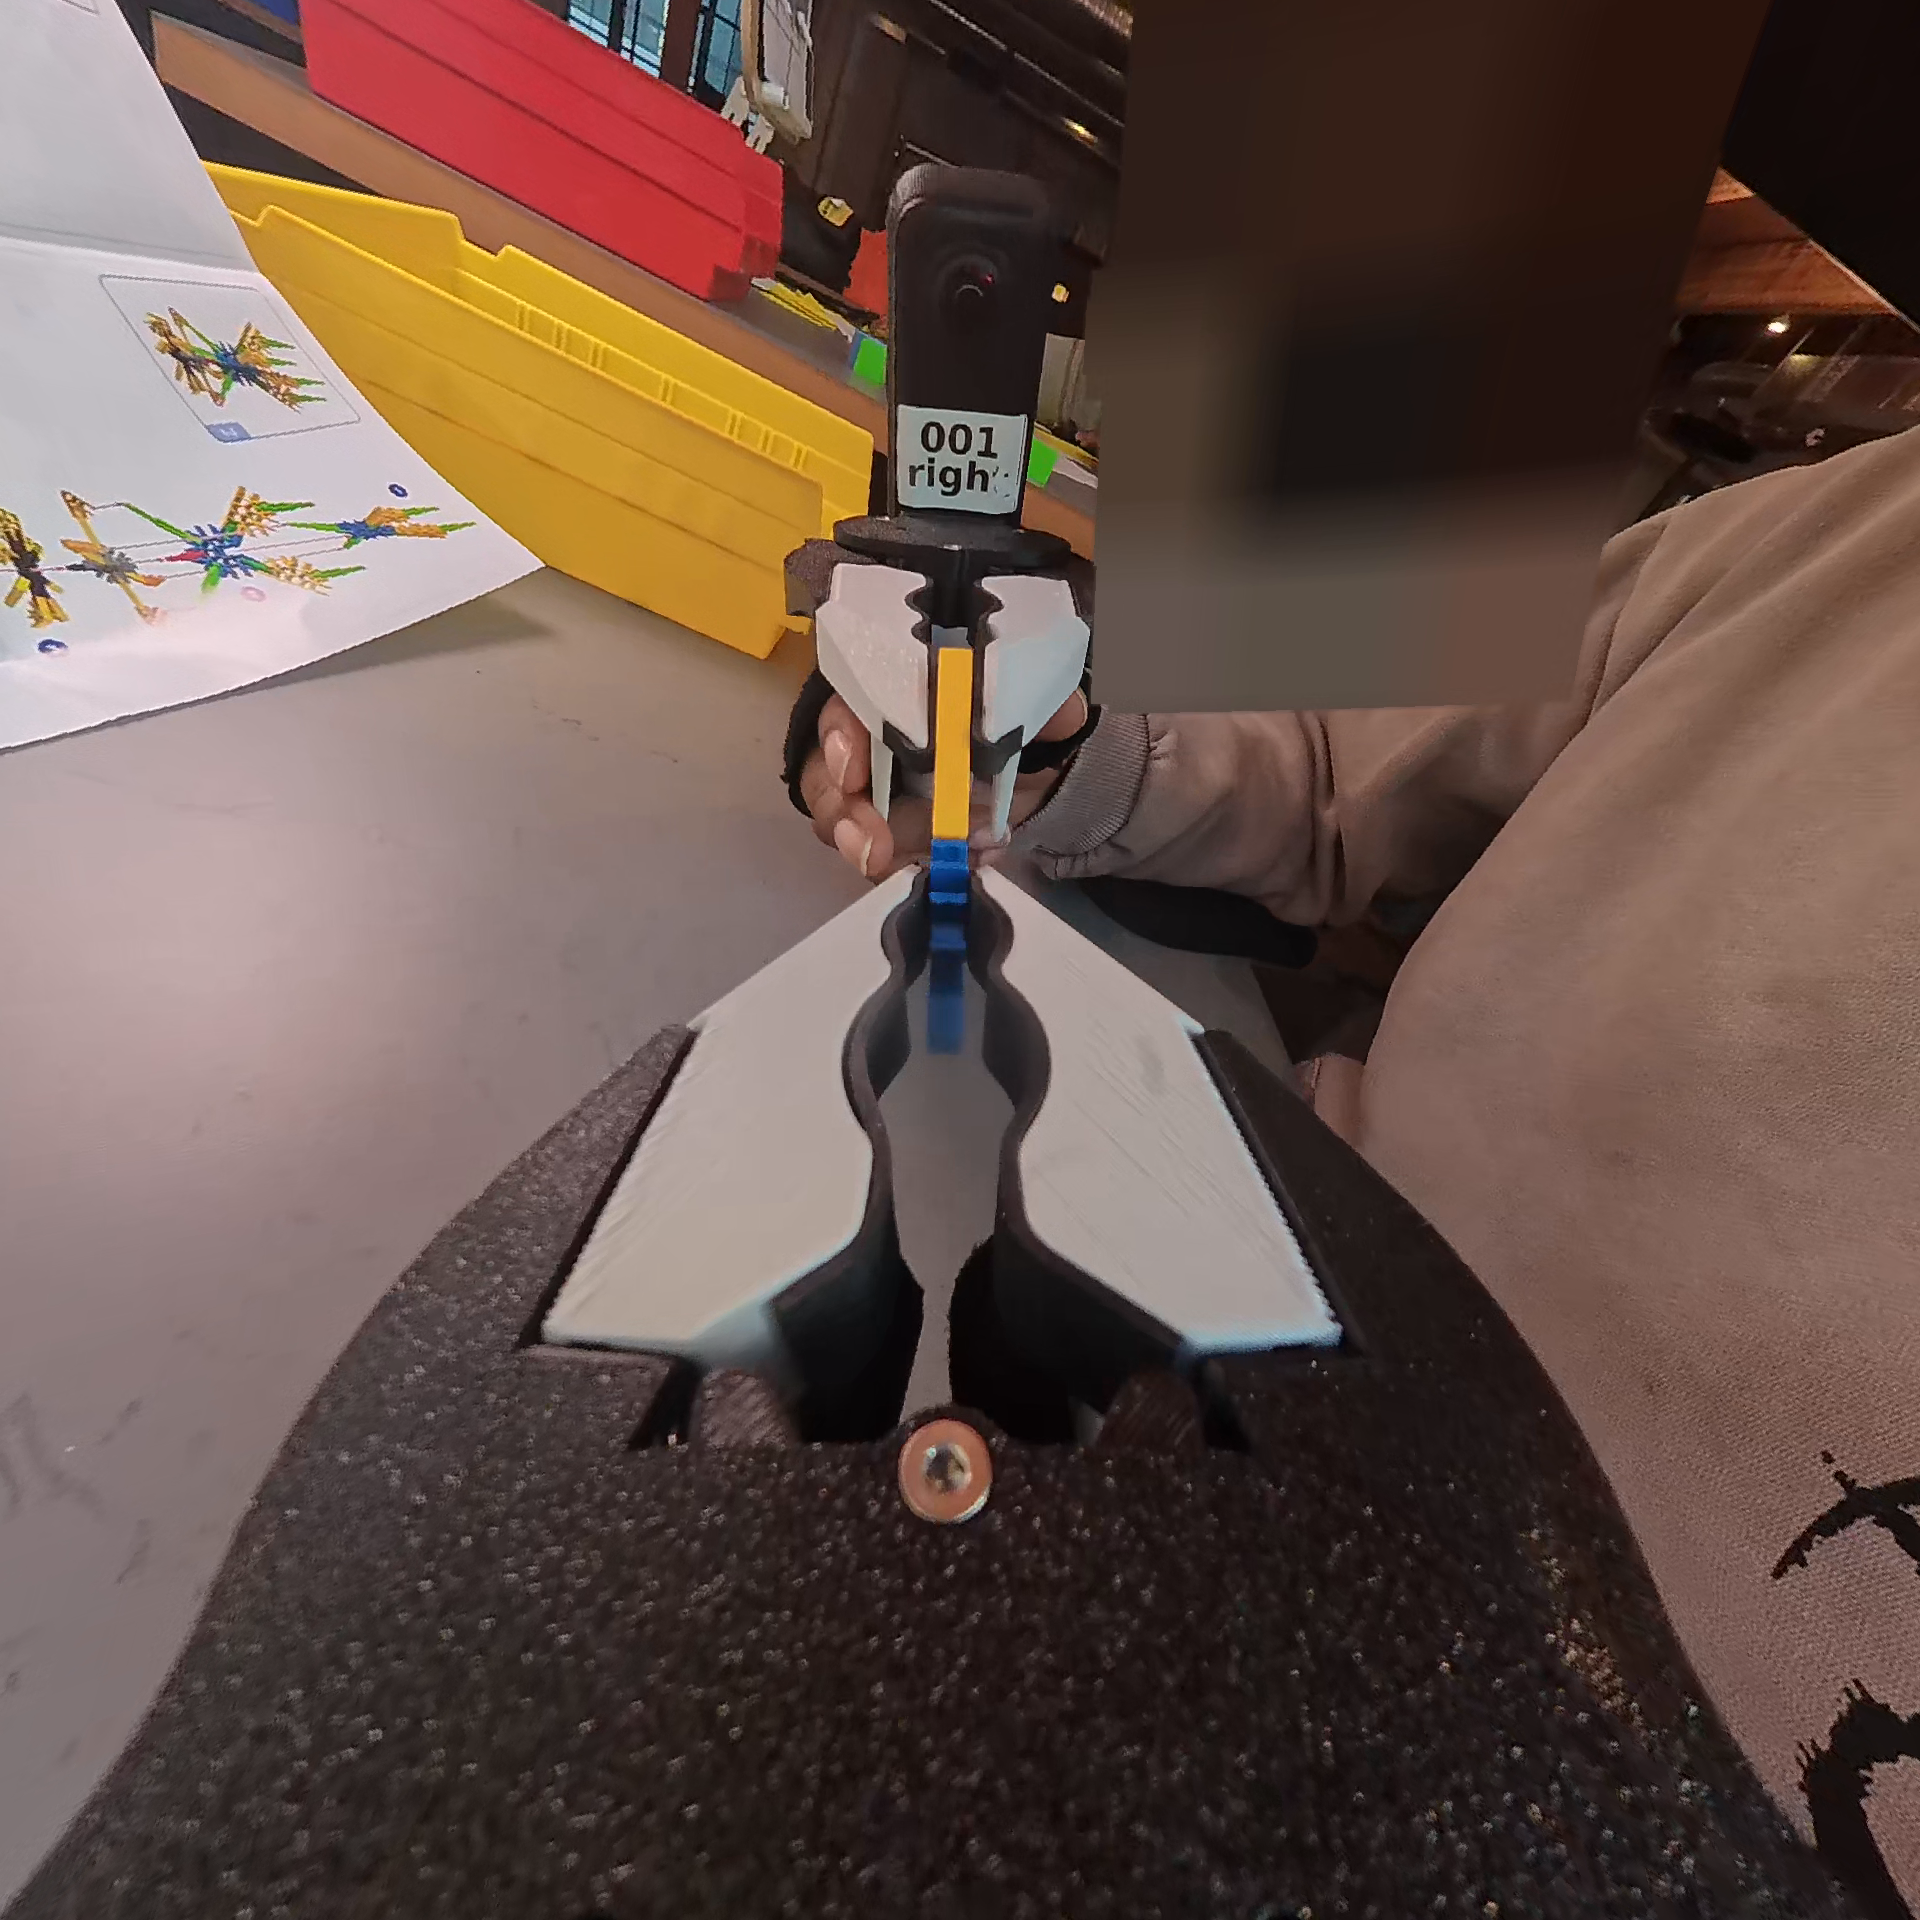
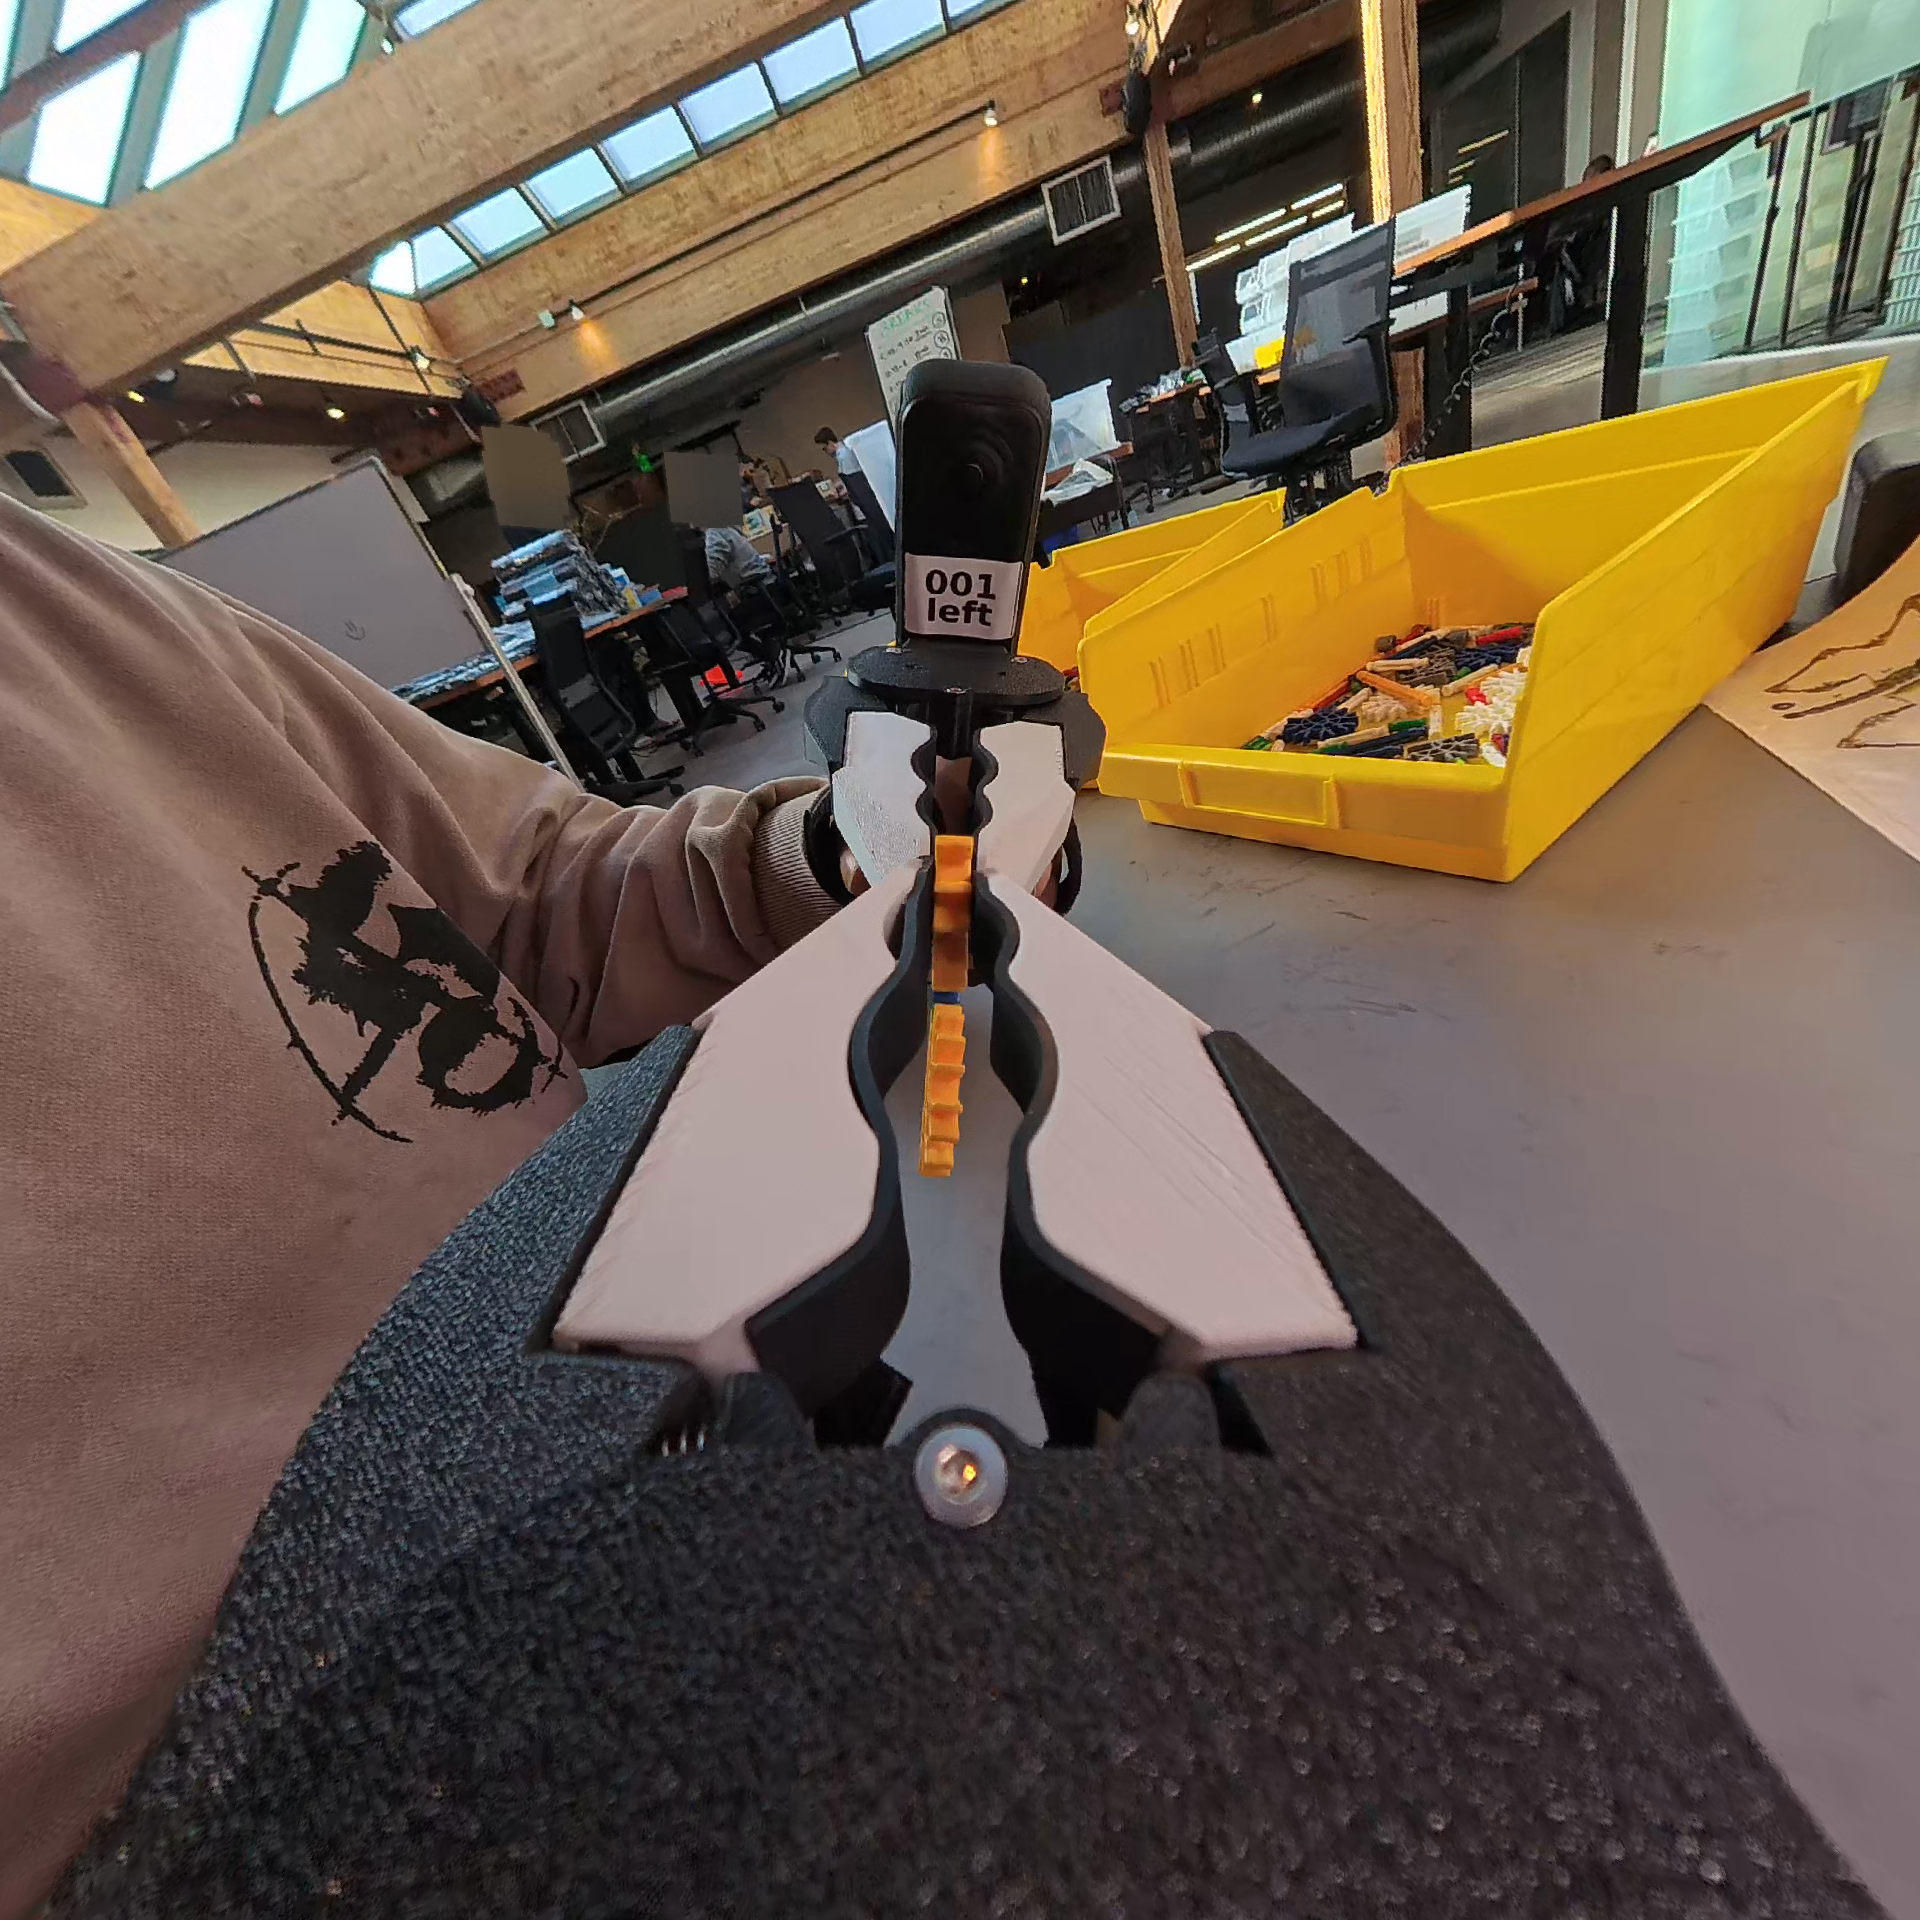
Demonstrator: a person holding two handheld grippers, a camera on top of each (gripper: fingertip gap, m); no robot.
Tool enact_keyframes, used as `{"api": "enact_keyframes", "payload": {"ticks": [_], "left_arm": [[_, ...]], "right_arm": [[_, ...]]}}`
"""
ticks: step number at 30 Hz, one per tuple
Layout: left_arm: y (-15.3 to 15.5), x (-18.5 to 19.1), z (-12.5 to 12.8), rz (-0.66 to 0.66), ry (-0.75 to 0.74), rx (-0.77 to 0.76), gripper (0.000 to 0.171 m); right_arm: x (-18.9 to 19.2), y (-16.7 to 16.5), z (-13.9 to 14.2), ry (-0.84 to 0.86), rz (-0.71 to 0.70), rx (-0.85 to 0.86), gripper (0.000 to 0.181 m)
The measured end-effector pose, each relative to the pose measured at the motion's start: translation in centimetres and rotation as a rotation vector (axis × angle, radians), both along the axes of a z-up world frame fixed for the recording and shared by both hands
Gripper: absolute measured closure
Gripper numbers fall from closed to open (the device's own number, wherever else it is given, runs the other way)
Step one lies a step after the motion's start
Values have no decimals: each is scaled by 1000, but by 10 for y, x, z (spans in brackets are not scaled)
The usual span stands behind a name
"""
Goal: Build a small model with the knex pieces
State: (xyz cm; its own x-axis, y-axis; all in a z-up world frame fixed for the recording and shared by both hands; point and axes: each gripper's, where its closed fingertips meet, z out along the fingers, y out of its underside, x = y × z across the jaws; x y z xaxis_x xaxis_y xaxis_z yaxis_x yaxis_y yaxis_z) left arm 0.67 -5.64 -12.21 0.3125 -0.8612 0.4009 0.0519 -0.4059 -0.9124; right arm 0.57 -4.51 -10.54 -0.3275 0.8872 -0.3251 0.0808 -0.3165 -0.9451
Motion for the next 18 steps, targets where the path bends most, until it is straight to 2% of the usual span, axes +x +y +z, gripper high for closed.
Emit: {"api": "enact_keyframes", "payload": {"ticks": [5, 11, 18], "left_arm": [[-13, 6, 9, -84, -51, 30, 166], [-24, 10, 15, -153, -106, 59, 166], [-37, 13, 24, -244, -210, 72, 167]], "right_arm": [[5, -11, 8, 9, 110, -107, 178], [9, -18, 12, 34, 309, -532, 177], [7, -32, 24, 107, 508, -828, 179]]}}
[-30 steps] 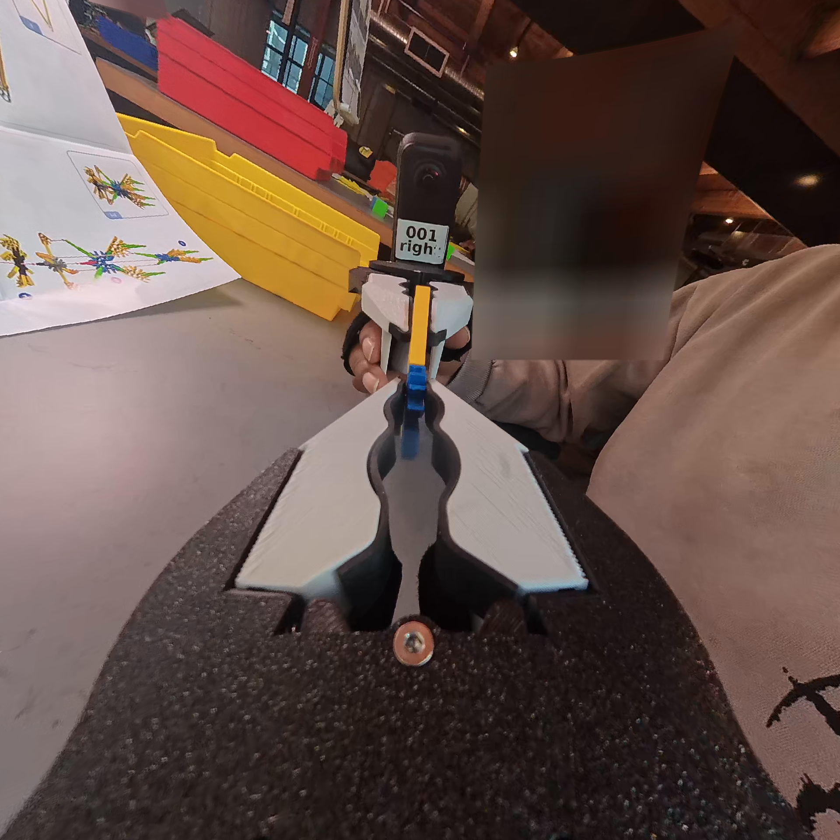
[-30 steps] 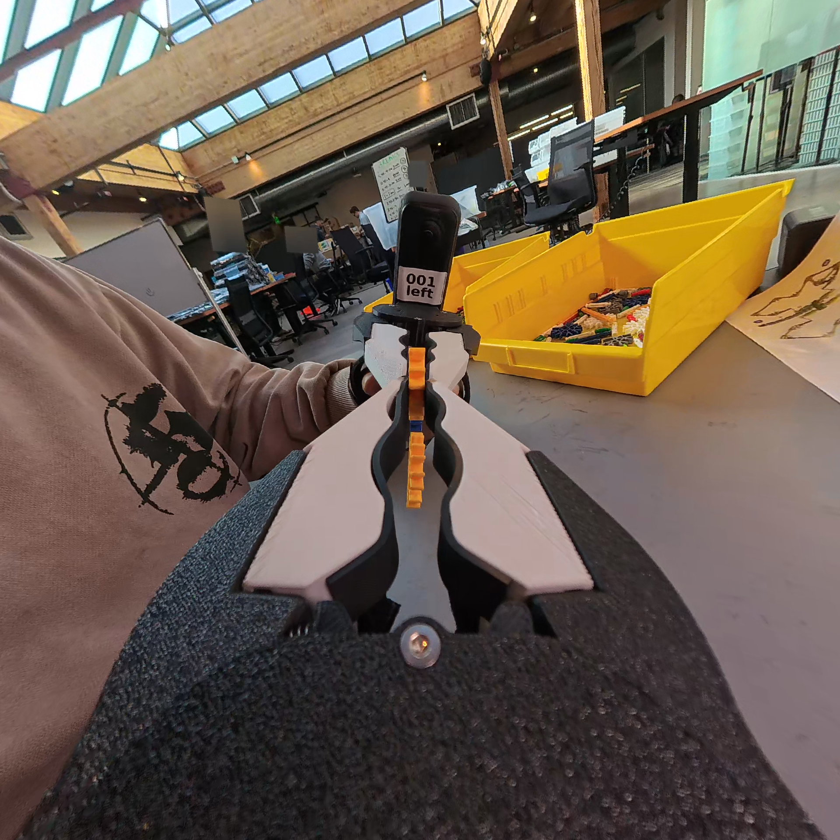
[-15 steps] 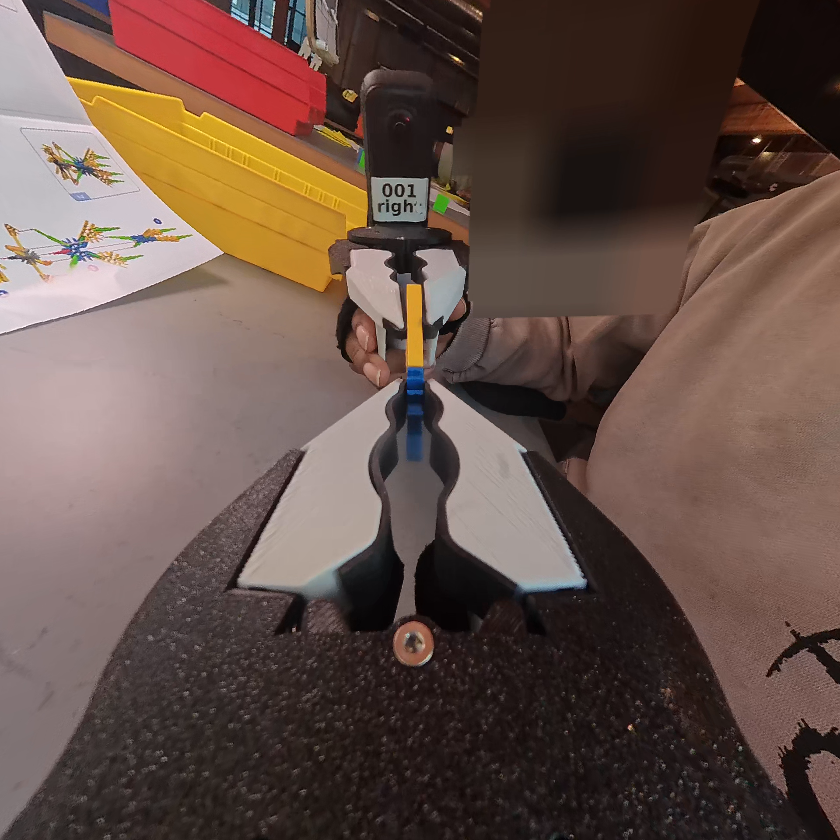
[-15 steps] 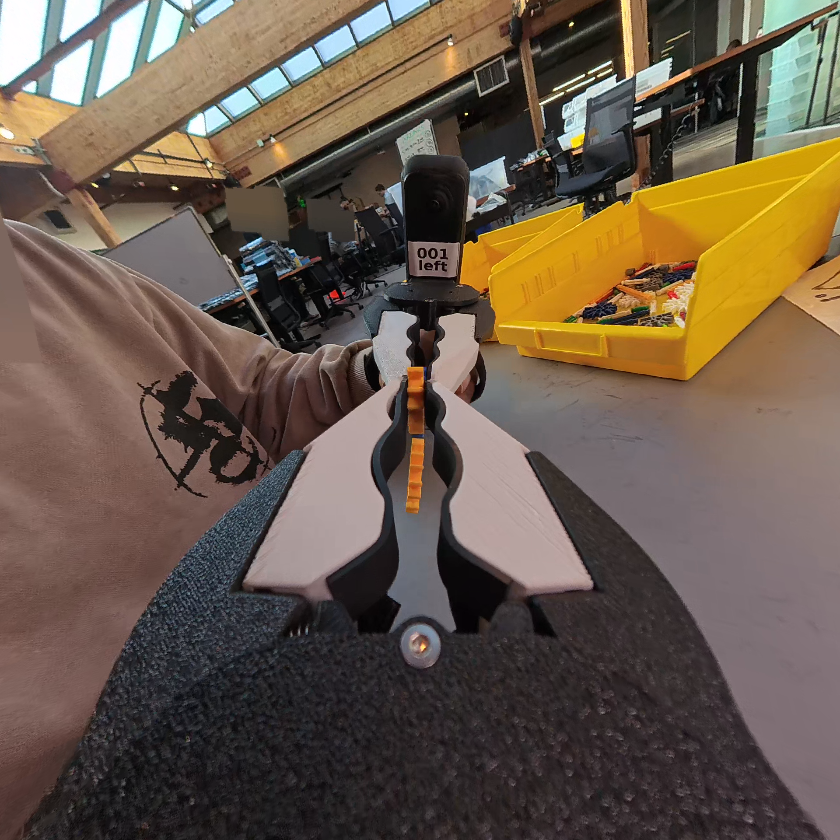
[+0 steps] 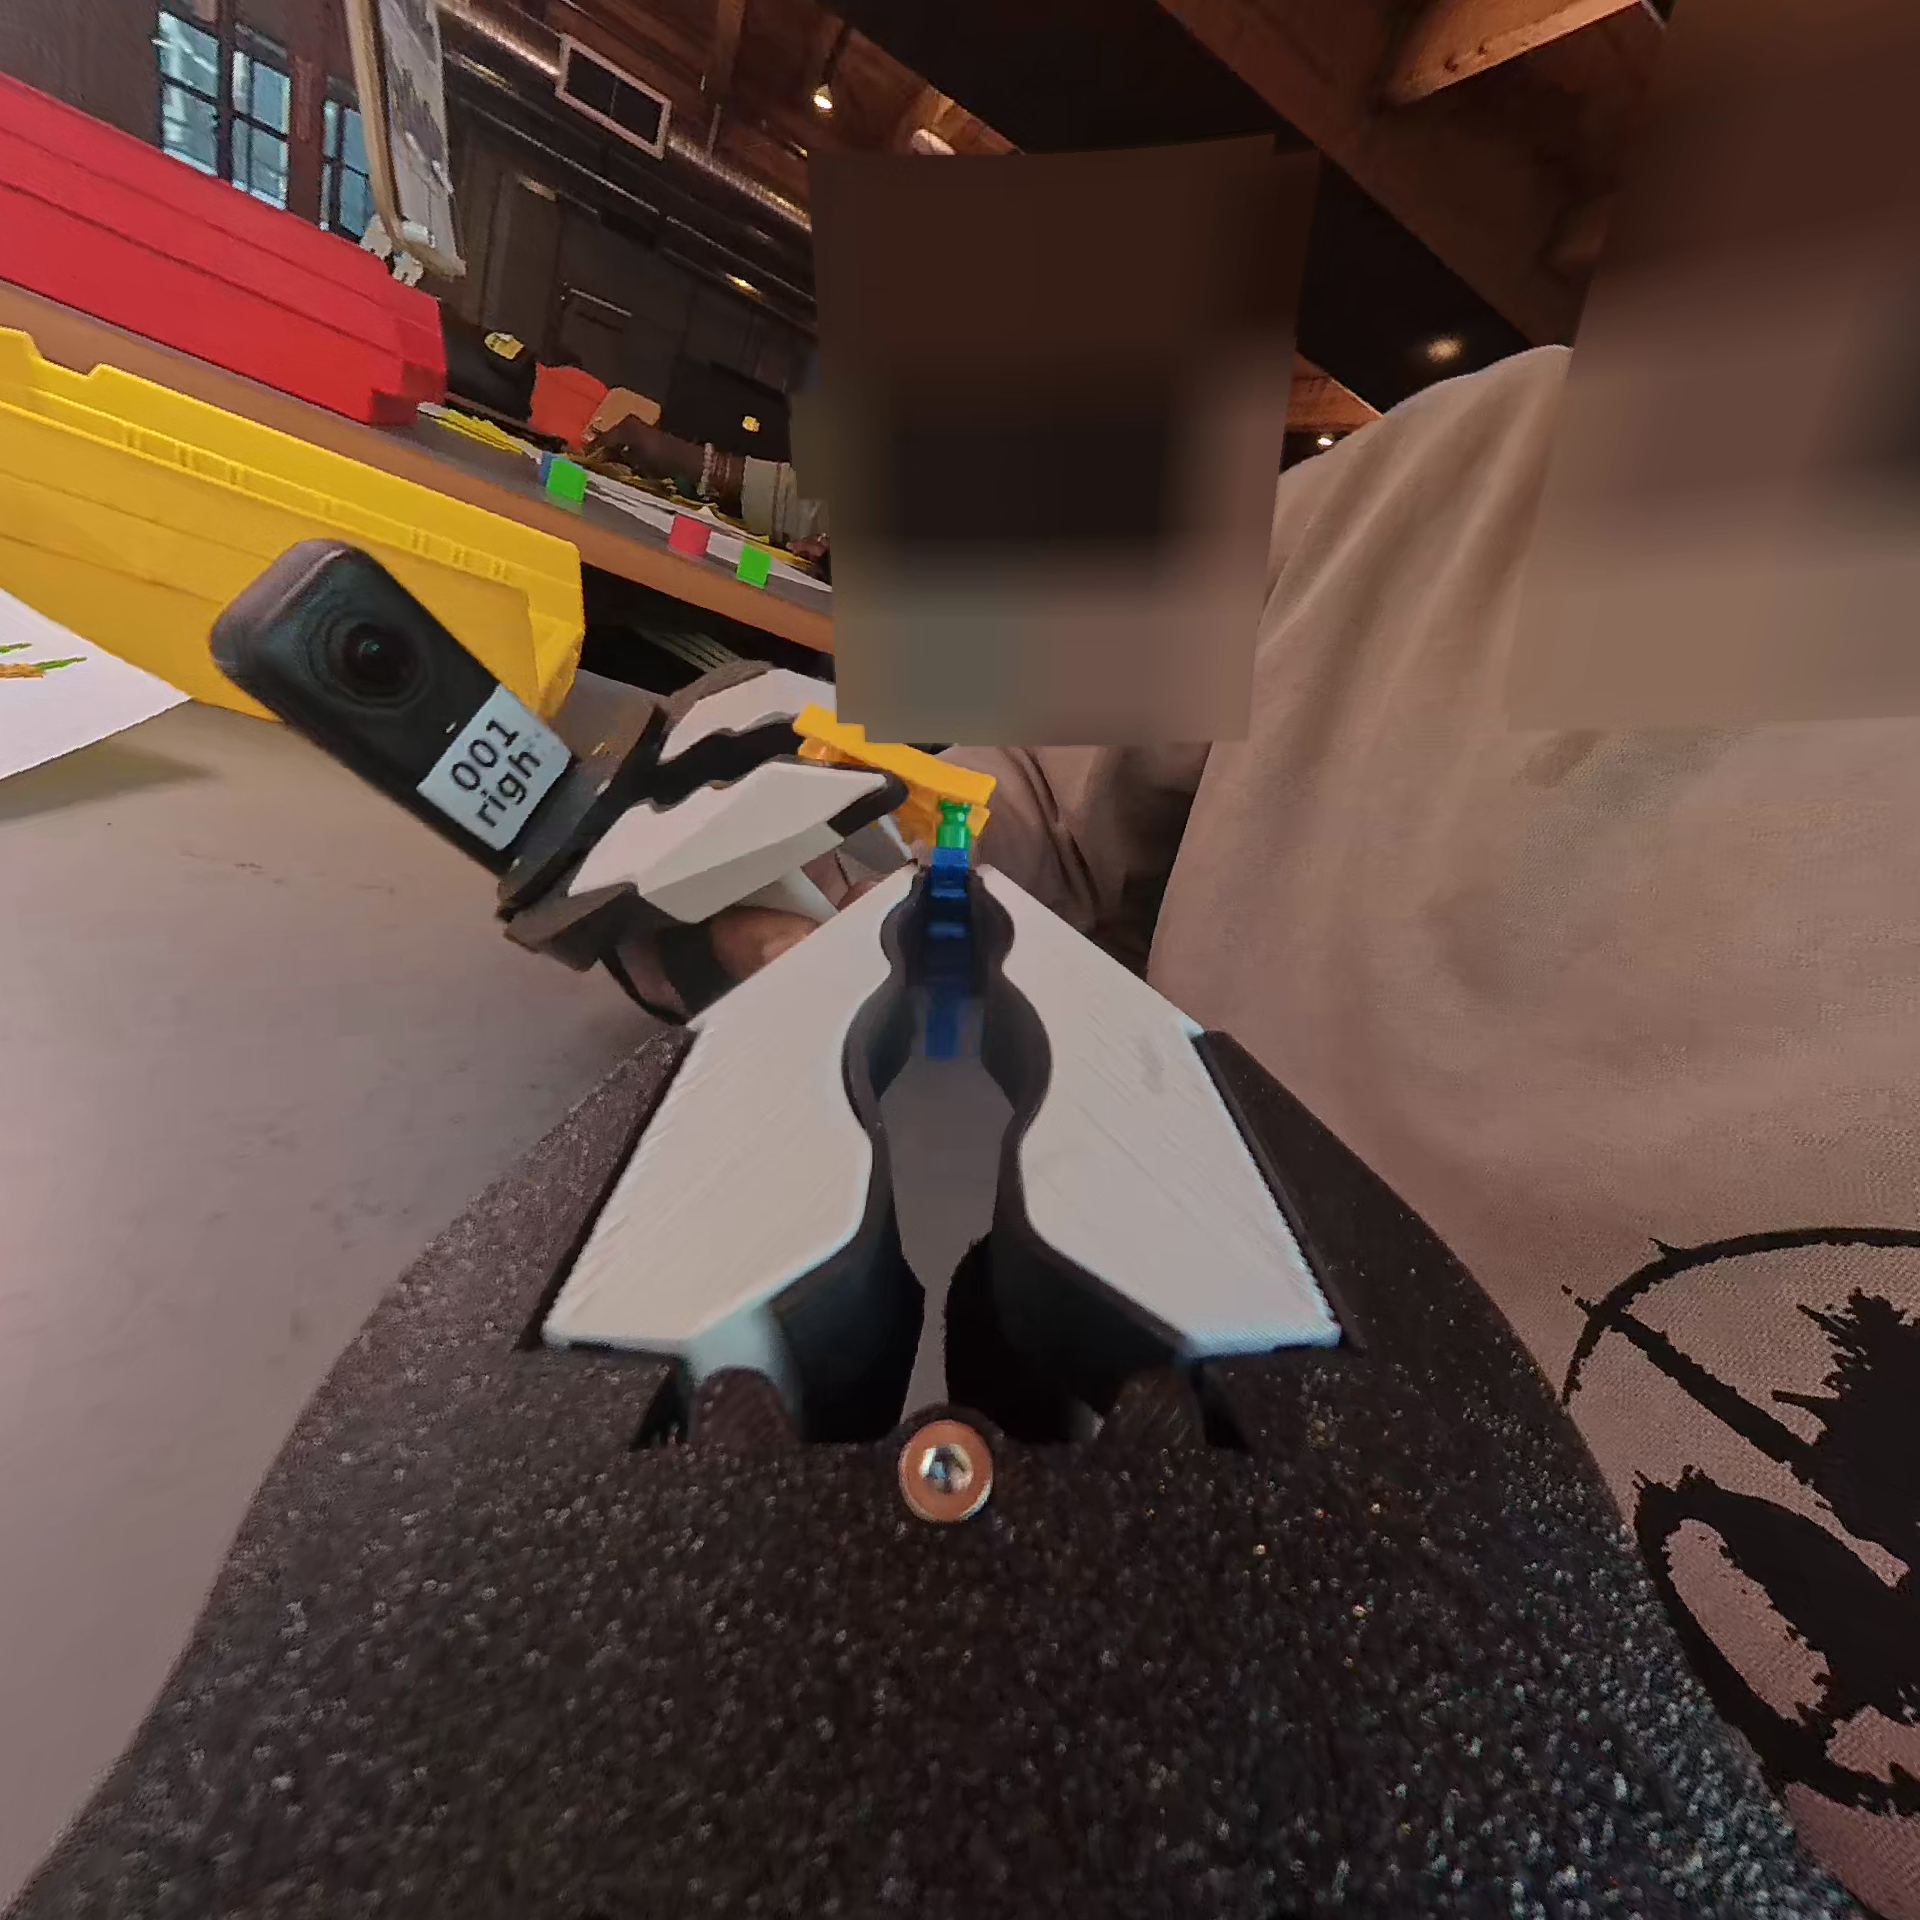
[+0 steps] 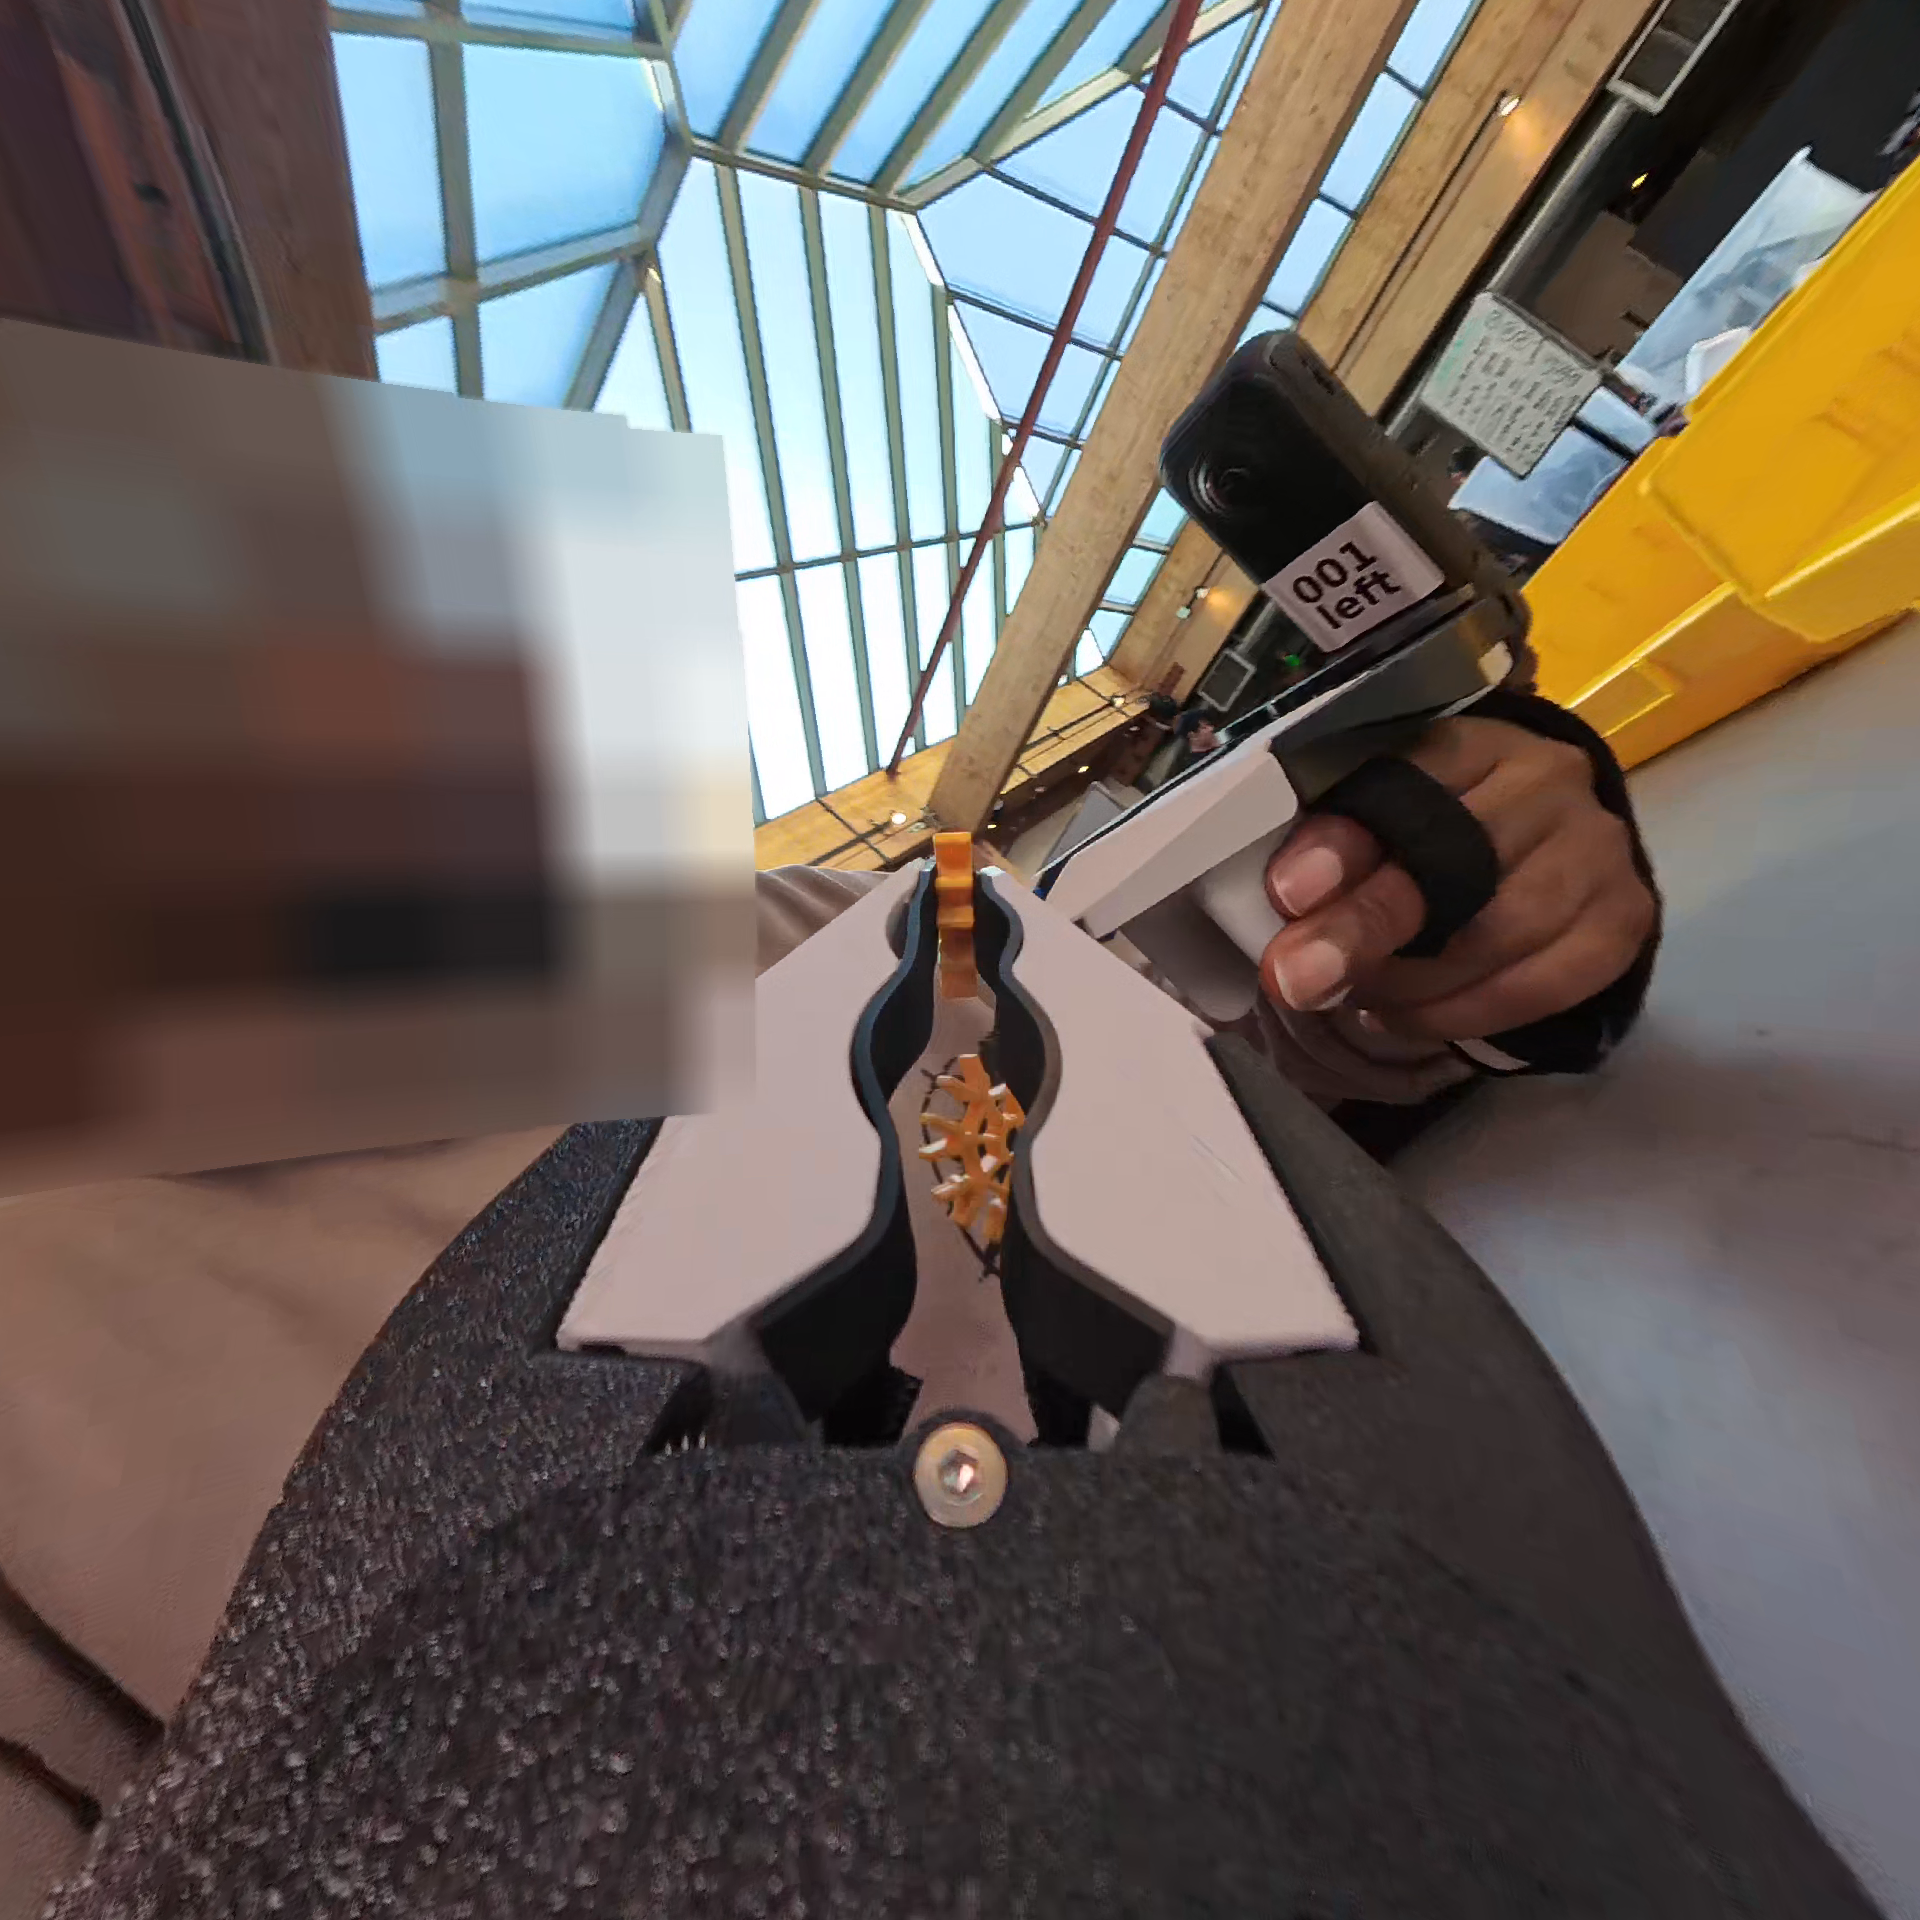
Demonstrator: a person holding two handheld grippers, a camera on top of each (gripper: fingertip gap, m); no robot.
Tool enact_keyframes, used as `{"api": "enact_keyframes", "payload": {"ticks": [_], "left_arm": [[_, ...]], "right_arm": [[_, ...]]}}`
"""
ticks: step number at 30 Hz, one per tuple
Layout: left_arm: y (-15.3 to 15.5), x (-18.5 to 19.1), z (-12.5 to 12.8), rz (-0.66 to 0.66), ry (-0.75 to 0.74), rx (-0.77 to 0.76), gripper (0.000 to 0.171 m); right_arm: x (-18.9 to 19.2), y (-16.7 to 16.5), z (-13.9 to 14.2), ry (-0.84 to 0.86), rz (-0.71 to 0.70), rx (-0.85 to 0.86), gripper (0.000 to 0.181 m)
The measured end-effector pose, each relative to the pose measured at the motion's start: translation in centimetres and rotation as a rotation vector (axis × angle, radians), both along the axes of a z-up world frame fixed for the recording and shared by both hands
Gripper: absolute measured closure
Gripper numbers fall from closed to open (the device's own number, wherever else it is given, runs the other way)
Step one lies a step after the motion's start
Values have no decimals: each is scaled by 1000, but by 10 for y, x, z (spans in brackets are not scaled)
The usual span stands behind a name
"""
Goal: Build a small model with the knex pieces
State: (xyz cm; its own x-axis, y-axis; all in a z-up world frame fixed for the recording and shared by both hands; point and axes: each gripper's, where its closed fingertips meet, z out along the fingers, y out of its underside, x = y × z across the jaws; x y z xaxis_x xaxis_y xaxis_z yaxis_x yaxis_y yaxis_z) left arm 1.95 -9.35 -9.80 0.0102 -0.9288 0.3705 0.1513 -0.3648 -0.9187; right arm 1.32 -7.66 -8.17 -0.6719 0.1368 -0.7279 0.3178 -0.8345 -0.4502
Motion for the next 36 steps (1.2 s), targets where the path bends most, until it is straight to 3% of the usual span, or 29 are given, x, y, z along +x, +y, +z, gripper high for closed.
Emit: {"api": "enact_keyframes", "payload": {"ticks": [3, 22, 36], "left_arm": [[-5, 3, 0, -33, -11, -5, 167], [25, -7, -18, 111, 36, -105, 166], [33, -8, -22, 145, 45, -132, 166]], "right_arm": [[-2, -16, 7, 48, 73, -41, 178], [7, 40, 1, 88, -197, 133, 179], [11, 49, 4, 87, -252, 144, 179]]}}
